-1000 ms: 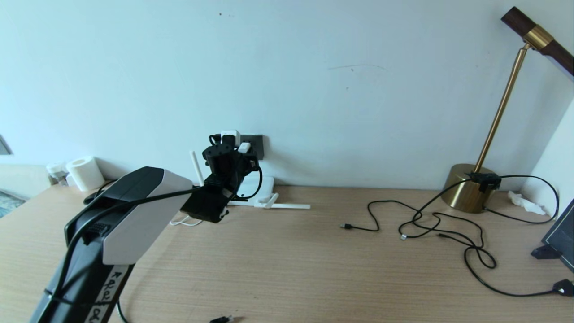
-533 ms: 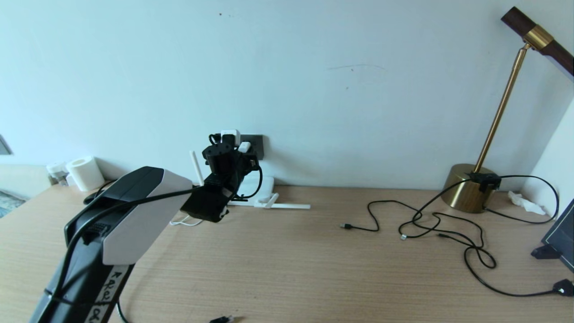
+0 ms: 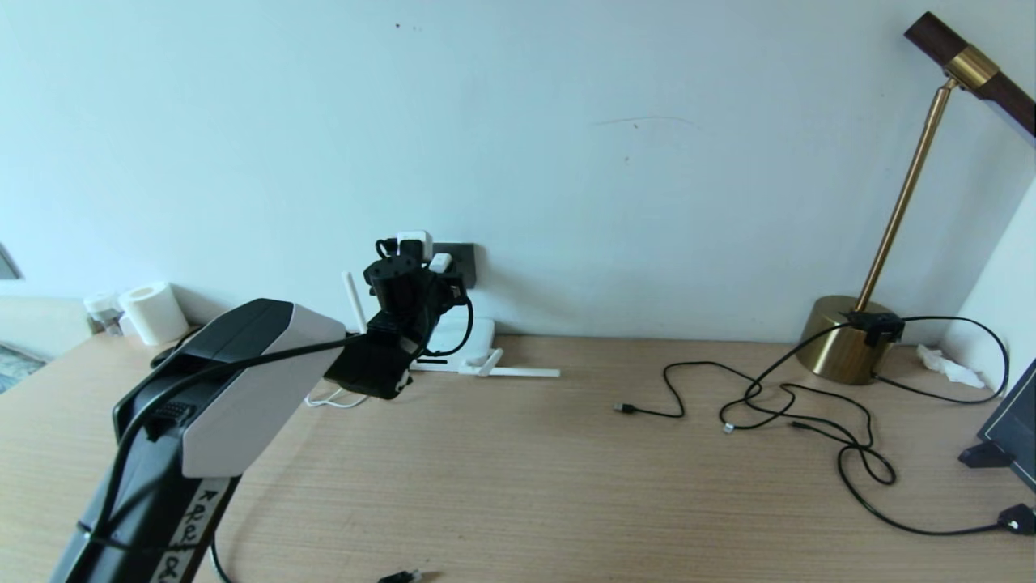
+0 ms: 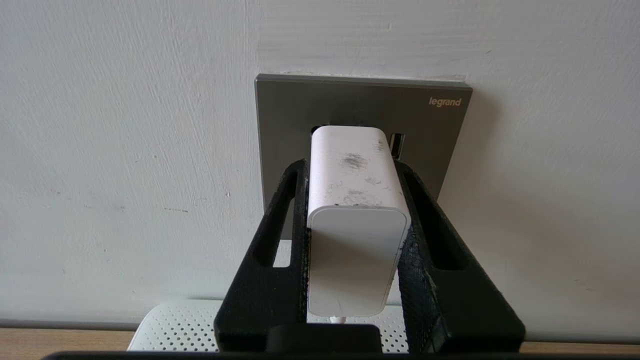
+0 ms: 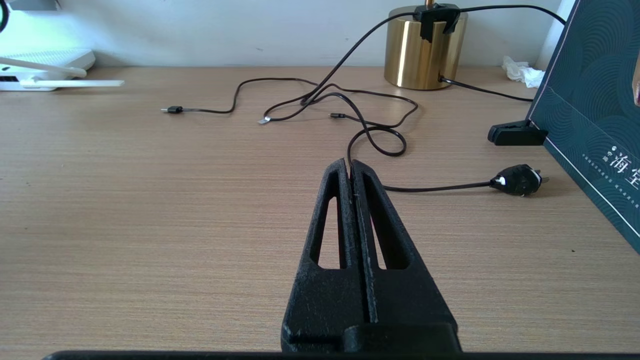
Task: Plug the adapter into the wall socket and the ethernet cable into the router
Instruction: Plug plug into socket
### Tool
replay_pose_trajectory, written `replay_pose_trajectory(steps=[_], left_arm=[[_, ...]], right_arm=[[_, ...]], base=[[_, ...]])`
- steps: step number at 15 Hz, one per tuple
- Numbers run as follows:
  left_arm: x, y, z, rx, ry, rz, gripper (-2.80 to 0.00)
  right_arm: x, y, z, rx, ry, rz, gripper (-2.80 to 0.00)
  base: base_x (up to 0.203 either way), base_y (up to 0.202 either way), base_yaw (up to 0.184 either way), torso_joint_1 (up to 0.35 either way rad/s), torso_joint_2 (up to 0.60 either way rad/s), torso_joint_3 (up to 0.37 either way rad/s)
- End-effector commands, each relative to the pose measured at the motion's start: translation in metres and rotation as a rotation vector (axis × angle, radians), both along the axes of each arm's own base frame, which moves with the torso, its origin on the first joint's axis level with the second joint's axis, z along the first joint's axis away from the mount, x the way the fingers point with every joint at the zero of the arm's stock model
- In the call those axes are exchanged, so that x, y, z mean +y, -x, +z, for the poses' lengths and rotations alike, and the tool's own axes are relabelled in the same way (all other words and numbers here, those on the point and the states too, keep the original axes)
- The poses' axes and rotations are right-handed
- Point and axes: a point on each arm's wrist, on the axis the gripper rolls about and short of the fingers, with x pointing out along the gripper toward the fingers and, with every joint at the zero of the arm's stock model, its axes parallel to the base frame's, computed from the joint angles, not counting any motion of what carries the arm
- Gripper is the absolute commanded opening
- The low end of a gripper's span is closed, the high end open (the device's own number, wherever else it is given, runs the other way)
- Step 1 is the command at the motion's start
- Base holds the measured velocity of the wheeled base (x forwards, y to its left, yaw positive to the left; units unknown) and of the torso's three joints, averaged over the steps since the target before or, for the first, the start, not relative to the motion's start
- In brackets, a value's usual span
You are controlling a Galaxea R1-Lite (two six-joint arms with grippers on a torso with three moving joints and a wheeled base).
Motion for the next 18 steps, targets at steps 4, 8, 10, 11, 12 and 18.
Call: replay_pose_trajectory(steps=[4,8,10,11,12,18], left_arm=[[0.0017,-0.0008,0.0002,-0.001,0.0,0.005,-2.8],[0.0015,-0.0023,-0.0002,-0.002,0.001,0.006,-2.8],[0.0014,-0.0027,-0.0006,0.005,-0.002,0.006,-2.8],[0.0012,-0.0031,-0.0005,0.007,-0.002,0.006,-2.8],[0.0012,-0.0032,-0.0008,0.009,-0.003,0.006,-2.8],[0.001,-0.0039,0.0022,0.001,0.0,0.006,-2.8]], right_arm=[[0.0,-0.0007,-0.0025,0.009,0.0,0.0,-2.8],[0.0,-0.0007,-0.0025,0.009,0.0,0.0,-2.8],[0.0,-0.0007,-0.0025,0.009,0.0,0.002,-2.8],[0.0,-0.0007,-0.0025,0.009,0.0,0.0,-2.8],[0.0,-0.0007,-0.0025,0.009,0.0,0.002,-2.8],[0.0,-0.0007,-0.0025,0.009,0.0,0.002,-2.8]], base=[[0.0,0.0,0.0,0.0,0.0,0.0],[0.0,0.0,0.0,0.0,0.0,0.0],[0.0,0.0,0.0,0.0,0.0,0.0],[0.0,0.0,0.0,0.0,0.0,0.0],[0.0,0.0,0.0,0.0,0.0,0.0],[0.0,0.0,0.0,0.0,0.0,0.0]])
